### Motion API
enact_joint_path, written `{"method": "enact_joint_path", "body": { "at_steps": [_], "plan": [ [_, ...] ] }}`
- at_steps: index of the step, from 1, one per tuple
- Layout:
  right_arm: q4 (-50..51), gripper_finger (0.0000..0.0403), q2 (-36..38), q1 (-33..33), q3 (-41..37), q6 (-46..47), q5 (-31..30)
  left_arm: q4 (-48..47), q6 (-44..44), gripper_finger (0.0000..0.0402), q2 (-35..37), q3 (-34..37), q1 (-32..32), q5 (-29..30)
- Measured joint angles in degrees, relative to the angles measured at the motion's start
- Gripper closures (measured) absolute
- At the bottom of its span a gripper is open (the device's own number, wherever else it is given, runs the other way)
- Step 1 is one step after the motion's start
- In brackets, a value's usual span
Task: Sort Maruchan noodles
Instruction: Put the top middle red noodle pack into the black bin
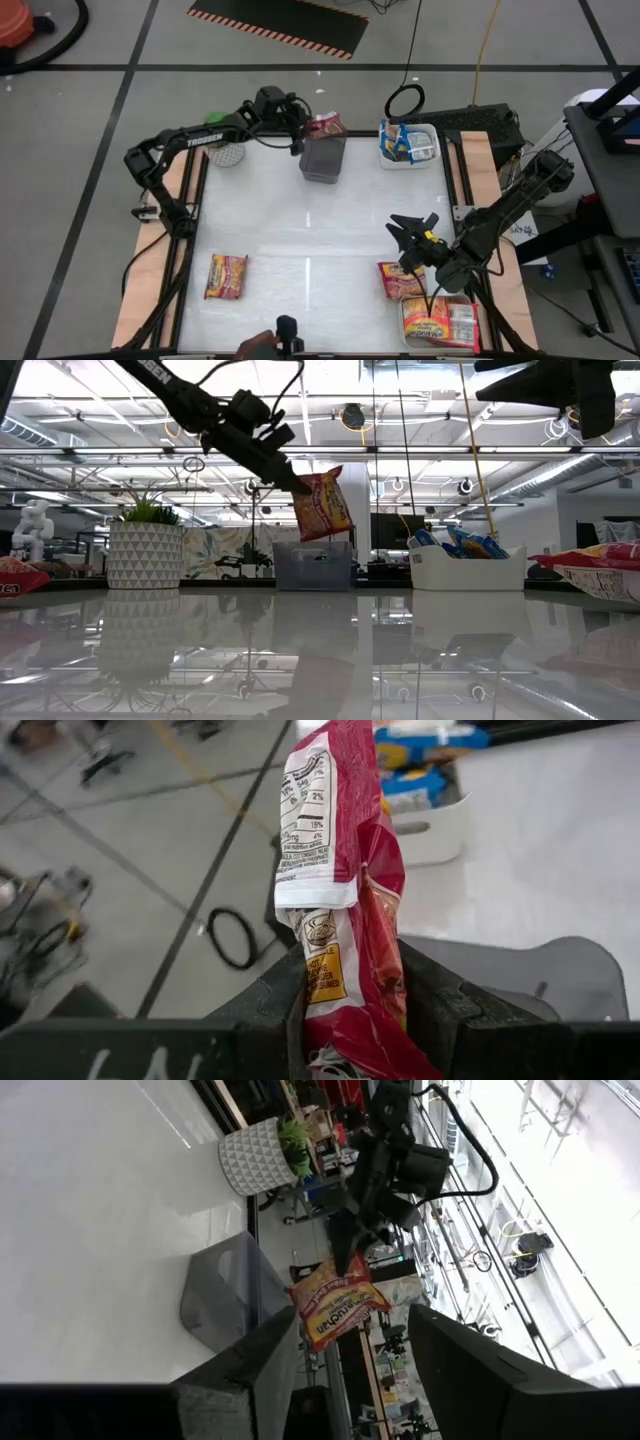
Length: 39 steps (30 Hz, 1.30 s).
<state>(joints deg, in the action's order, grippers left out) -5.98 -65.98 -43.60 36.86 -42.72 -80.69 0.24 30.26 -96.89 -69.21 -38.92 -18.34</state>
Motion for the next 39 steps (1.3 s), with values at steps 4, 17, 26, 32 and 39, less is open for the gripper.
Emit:
{"method": "enact_joint_path", "body": {
  "at_steps": [4,17,26,32,39],
  "plan": [
    [0.0,0.0218,0.0,1.2,0.0,1.7,3.0,1.8,2.9,0.0284,-2.8,0.0,-0.4,-2.6],
    [0.2,0.0218,0.0,5.7,0.0,5.6,7.5,2.5,-2.4,0.0284,-8.5,0.0,-2.4,-0.7],
    [0.3,0.0218,0.0,8.1,0.0,5.1,7.5,4.6,-7.4,0.0166,-8.5,-0.7,-3.6,2.8],
    [0.1,0.0218,0.0,8.6,0.0,1.8,7.4,4.8,-11.1,0.0108,-8.2,-0.7,-2.8,8.9],
    [-2.0,0.0218,0.0,9.5,0.0,0.9,7.3,-6.1,-20.6,0.0106,-1.0,-0.7,1.5,15.5]
  ]
}}
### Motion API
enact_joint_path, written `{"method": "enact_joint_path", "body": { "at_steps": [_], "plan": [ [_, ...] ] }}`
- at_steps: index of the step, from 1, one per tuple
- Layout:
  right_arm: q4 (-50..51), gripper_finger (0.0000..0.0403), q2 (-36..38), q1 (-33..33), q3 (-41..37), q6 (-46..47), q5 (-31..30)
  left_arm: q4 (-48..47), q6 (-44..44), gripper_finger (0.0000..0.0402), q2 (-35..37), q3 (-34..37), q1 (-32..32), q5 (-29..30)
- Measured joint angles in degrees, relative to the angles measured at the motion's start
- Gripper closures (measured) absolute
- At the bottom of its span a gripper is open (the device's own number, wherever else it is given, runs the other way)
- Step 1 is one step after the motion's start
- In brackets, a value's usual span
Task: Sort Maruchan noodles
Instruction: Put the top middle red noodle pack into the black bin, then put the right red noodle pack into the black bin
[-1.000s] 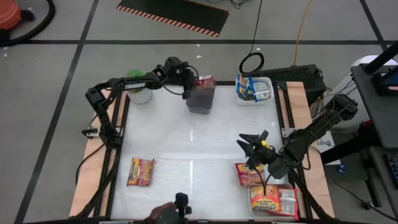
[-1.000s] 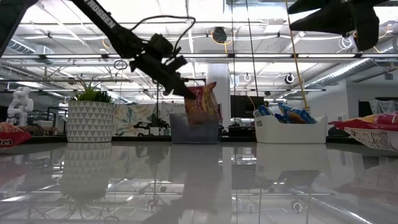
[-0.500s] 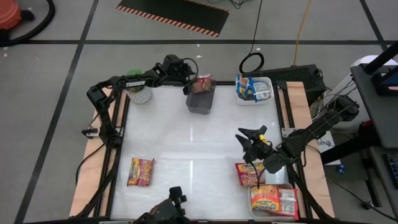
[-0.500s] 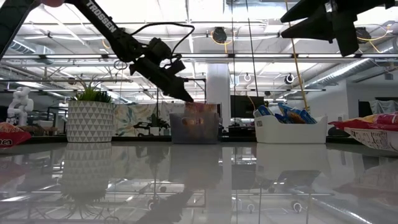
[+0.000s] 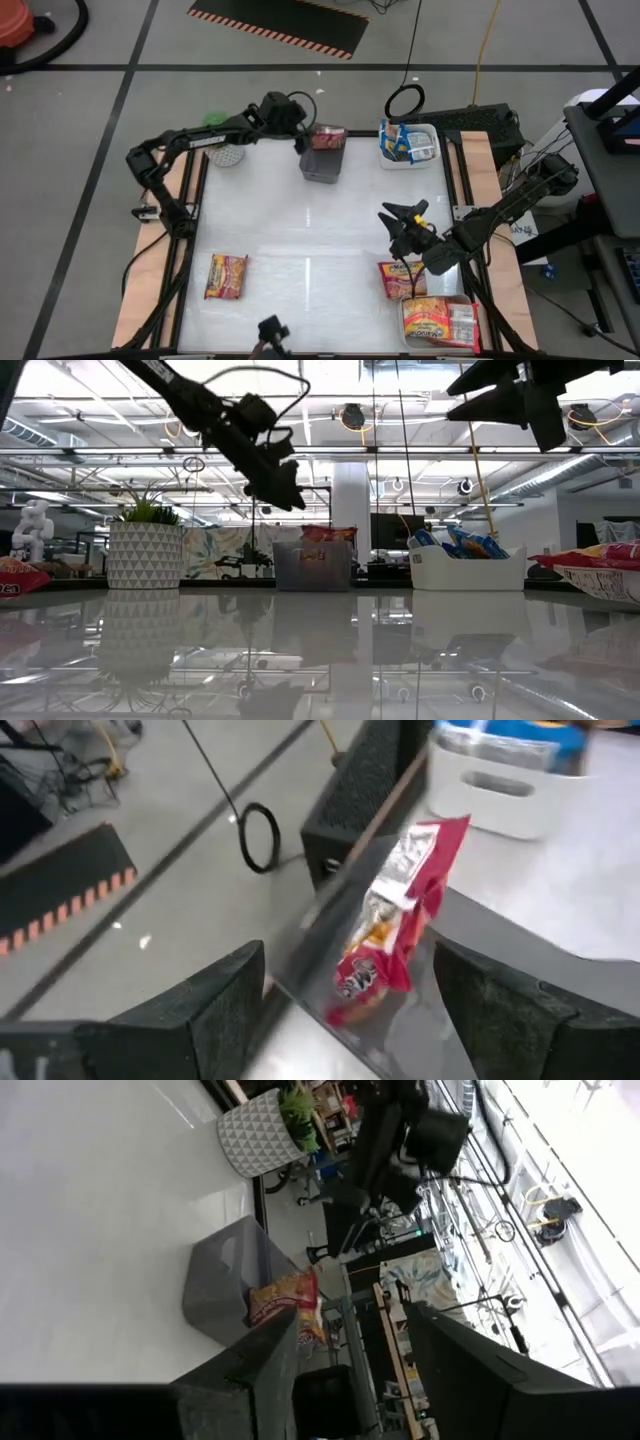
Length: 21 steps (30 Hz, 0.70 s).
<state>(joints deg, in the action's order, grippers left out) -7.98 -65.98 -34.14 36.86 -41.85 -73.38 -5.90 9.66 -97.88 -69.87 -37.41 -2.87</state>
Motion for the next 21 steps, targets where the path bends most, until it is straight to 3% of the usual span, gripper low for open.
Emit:
{"method": "enact_joint_path", "body": {
  "at_steps": [5,10,16,21],
  "plan": [
    [-4.0,0.0218,0.0,0.0,0.0,-0.9,-0.2,-8.6,-2.4,0.0106,7.1,0.0,5.8,3.2],
    [-11.0,0.0218,0.0,-0.4,0.0,-4.2,-3.5,-15.2,-3.6,0.0106,12.8,0.0,15.3,12.7],
    [-22.0,0.0218,0.0,-2.2,0.0,-8.5,-4.8,-18.1,-6.1,0.0106,14.2,0.0,27.1,21.2],
    [-32.4,0.0219,0.0,-3.4,0.0,-0.7,-4.6,-19.6,-9.8,0.0106,14.2,0.0,35.1,25.6]
  ]
}}
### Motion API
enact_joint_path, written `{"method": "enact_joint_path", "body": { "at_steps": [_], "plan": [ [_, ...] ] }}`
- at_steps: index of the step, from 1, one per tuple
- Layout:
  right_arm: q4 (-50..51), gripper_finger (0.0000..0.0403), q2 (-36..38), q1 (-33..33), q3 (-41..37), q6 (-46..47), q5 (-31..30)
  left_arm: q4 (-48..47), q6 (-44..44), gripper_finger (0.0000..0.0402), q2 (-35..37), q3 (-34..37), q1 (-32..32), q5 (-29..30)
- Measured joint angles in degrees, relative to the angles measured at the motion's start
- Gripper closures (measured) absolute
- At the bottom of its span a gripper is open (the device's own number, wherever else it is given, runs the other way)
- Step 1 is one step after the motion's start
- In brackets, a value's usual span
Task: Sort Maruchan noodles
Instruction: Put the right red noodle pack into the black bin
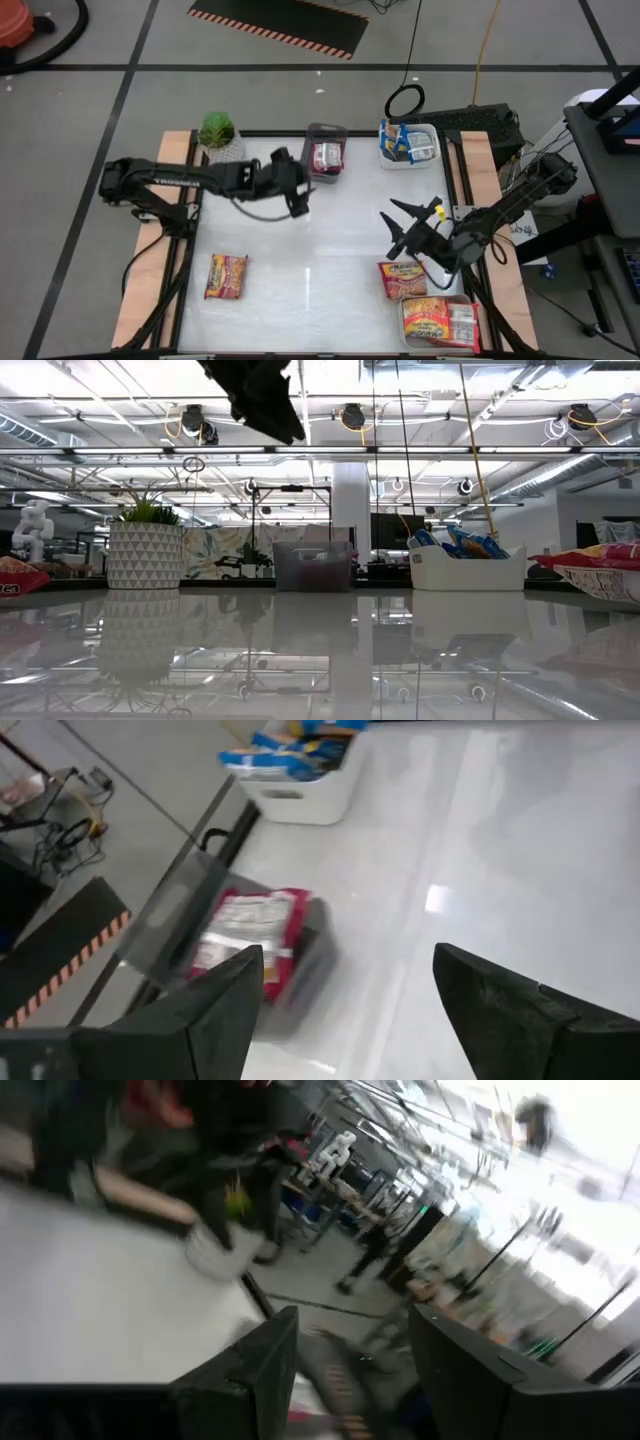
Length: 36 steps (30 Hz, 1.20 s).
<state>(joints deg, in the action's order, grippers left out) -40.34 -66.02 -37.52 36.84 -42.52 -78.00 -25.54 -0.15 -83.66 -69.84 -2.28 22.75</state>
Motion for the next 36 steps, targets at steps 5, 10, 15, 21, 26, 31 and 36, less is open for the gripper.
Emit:
{"method": "enact_joint_path", "body": {
  "at_steps": [5,10,15,21,26,31,36],
  "plan": [
    [-2.3,0.0232,0.0,-0.6,0.0,18.5,2.1,0.0,-1.0,0.0106,0.8,0.0,7.6,4.9],
    [0.8,0.0245,-0.3,-3.1,1.8,29.2,4.7,6.5,-2.7,0.0106,3.5,0.0,14.8,7.5],
    [6.5,0.0253,-1.5,-7.3,4.5,38.1,10.3,17.4,0.0,0.0106,5.8,0.0,23.6,7.4],
    [12.9,0.0261,-2.3,-7.8,5.3,47.8,16.8,19.7,7.1,0.0106,6.0,0.0,29.8,9.2],
    [26.0,0.0272,-2.3,-6.0,6.3,58.8,23.3,19.0,5.9,0.0106,6.0,0.0,30.0,11.3],
    [40.2,0.0282,-3.8,-3.7,11.9,68.9,38.5,17.3,5.4,0.0106,6.0,0.0,29.1,11.4],
    [46.6,0.0289,-7.4,-3.5,16.2,70.4,40.7,16.3,4.0,0.0106,6.0,0.0,28.3,11.4]
  ]
}}
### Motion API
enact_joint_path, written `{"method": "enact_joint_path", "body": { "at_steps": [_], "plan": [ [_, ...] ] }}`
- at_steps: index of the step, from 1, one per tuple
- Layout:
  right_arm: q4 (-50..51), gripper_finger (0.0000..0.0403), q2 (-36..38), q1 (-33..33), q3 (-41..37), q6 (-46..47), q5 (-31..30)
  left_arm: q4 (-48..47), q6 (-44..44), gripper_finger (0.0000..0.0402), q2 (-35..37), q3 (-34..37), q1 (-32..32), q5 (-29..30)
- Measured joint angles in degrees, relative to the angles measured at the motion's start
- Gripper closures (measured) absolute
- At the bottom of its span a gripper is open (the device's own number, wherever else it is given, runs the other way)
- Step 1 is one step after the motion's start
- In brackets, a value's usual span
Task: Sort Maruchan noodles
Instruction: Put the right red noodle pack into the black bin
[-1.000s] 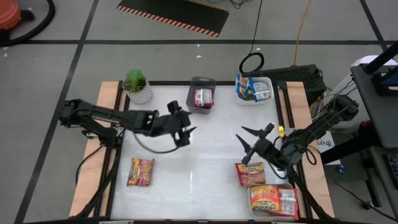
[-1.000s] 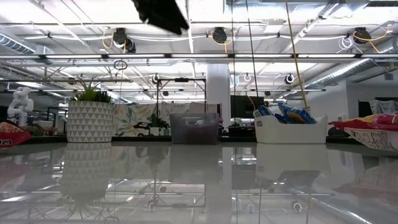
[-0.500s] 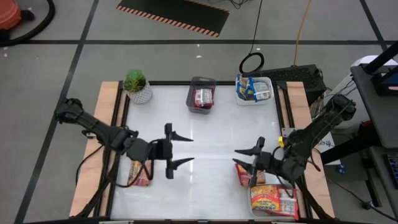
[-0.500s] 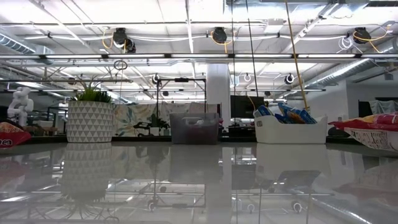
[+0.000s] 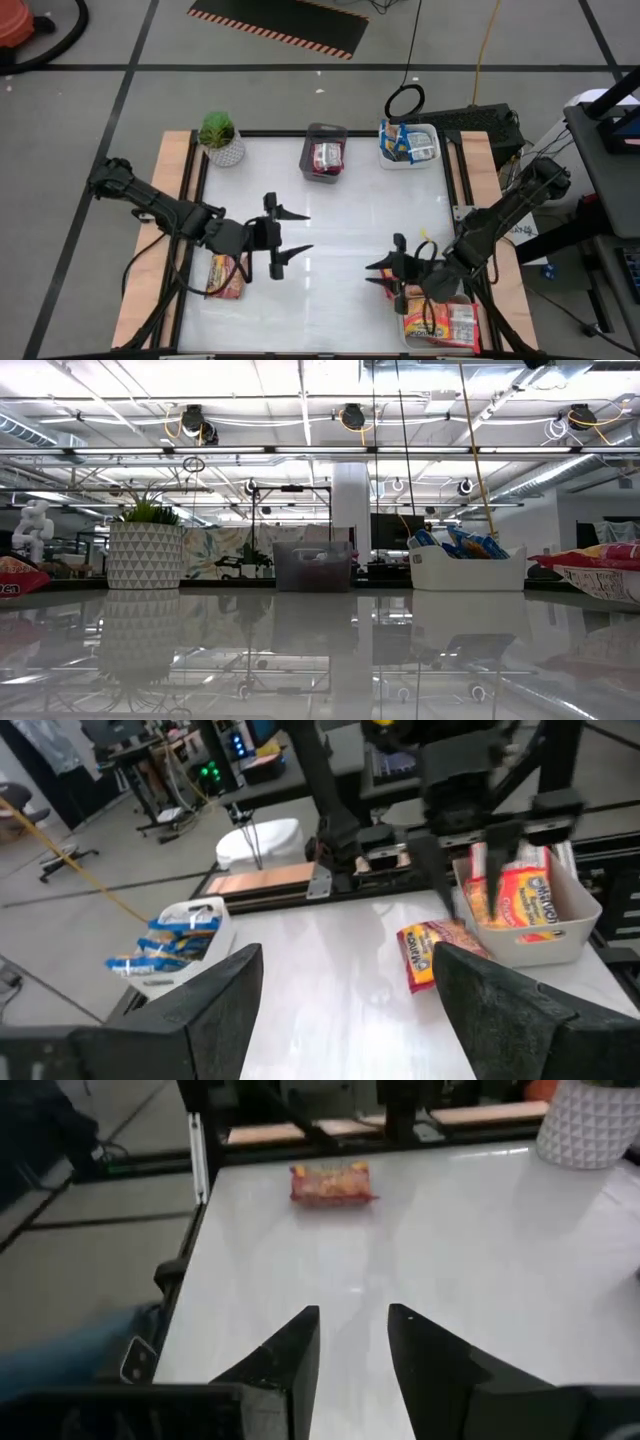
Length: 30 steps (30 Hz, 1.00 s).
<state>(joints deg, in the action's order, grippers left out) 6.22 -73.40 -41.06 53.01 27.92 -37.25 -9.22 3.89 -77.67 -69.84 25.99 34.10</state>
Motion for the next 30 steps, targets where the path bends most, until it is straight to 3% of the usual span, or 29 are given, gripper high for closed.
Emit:
{"method": "enact_joint_path", "body": {
  "at_steps": [4,12,19,30],
  "plan": [
    [4.7,0.0289,-2.7,-0.3,1.8,3.2,1.5,-0.5,-2.7,0.0106,0.0,0.0,-0.3,0.0],
    [13.9,0.0289,-6.5,-0.2,2.7,16.8,13.8,-0.4,-8.9,0.0106,0.0,0.0,2.2,0.0],
    [9.7,0.0289,-9.6,1.0,2.7,23.7,15.7,1.6,-11.8,0.0106,-0.5,0.0,6.2,0.0],
    [3.6,0.0289,-15.5,3.1,5.7,22.3,19.6,3.4,-10.4,0.0106,-1.9,0.0,10.0,0.0]
  ]
}}
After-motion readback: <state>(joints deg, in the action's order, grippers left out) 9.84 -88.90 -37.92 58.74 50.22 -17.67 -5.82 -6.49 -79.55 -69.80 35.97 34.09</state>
